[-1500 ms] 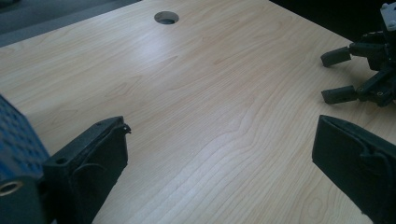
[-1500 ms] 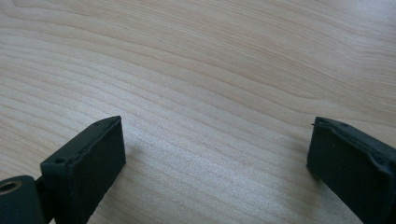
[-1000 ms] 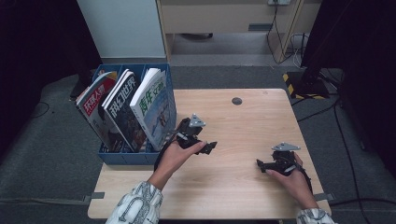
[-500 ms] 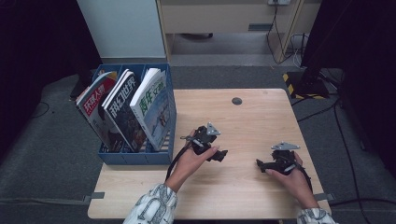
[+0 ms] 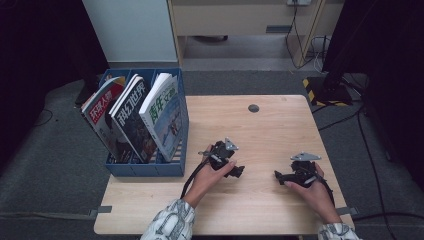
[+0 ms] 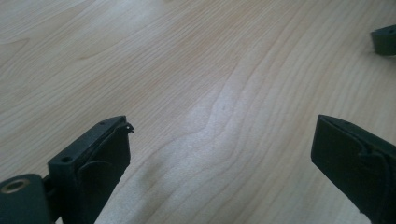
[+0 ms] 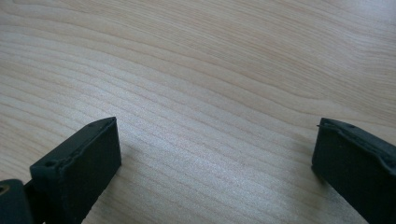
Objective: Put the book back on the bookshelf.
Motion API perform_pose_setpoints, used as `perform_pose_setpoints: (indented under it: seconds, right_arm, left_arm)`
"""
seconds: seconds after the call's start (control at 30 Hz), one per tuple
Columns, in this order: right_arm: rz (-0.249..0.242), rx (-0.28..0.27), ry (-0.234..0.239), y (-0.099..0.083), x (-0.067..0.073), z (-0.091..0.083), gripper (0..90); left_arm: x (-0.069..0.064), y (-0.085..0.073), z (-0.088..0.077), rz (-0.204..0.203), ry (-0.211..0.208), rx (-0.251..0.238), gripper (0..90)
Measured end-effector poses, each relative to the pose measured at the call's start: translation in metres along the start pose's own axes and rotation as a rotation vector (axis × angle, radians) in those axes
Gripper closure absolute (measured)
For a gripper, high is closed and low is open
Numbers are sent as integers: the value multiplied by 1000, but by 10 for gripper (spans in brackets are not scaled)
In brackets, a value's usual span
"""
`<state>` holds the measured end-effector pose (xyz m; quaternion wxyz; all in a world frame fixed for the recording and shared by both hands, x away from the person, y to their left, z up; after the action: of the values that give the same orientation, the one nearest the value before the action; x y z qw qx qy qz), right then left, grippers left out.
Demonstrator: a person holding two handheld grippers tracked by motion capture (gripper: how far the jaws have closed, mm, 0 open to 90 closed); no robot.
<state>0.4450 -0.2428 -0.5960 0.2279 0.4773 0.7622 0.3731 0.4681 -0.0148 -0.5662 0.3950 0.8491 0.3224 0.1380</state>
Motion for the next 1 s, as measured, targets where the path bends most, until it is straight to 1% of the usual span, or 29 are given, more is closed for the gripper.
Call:
perform_pose_setpoints:
  seconds: [0.1,0.2,0.37,0.5,0.6,0.63,0.67,0.7,0.73,0.87,0.9,1.0]
  right_arm:
    - [2,0,-2,0,0,0,14]
    - [2,0,-2,0,0,0,13]
    - [2,1,-1,0,0,0,13]
    - [2,1,0,0,0,0,13]
    - [2,2,-1,0,0,0,12]
    - [1,2,-2,0,0,0,10]
    - [-1,3,-2,0,0,0,9]
    - [-1,3,-2,0,0,0,9]
    - [2,3,0,0,0,1,6]
    - [1,3,-1,0,0,1,6]
    - [1,3,-1,0,0,1,6]
    - [0,3,-5,0,0,1,7]
  left_arm:
    - [2,-5,4,-4,11,7,41]
    - [4,-10,6,1,18,17,41]
    - [7,-12,6,4,35,14,40]
    - [7,-15,7,4,39,15,40]
    - [8,-20,8,9,48,28,40]
    - [7,-22,8,6,50,33,40]
    - [6,-26,9,-13,43,31,40]
    - [6,-26,9,-13,43,31,35]
    - [8,-28,8,-17,47,14,33]
    - [8,-30,7,-16,48,-12,30]
    - [8,-32,6,-19,48,-42,29]
    - [8,-34,3,-12,41,-39,22]
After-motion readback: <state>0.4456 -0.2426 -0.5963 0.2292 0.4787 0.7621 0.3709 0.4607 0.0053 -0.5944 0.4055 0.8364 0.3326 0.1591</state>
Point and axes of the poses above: each handheld gripper's, and its own axes: z roughly forward along the jaws, y roughly out of its top, x roughly to its left, the point moved 8 cm from there along z, roughly forward along the jaws, and after that the axes turned 7 degrees about -x, right-handed, at the moved point
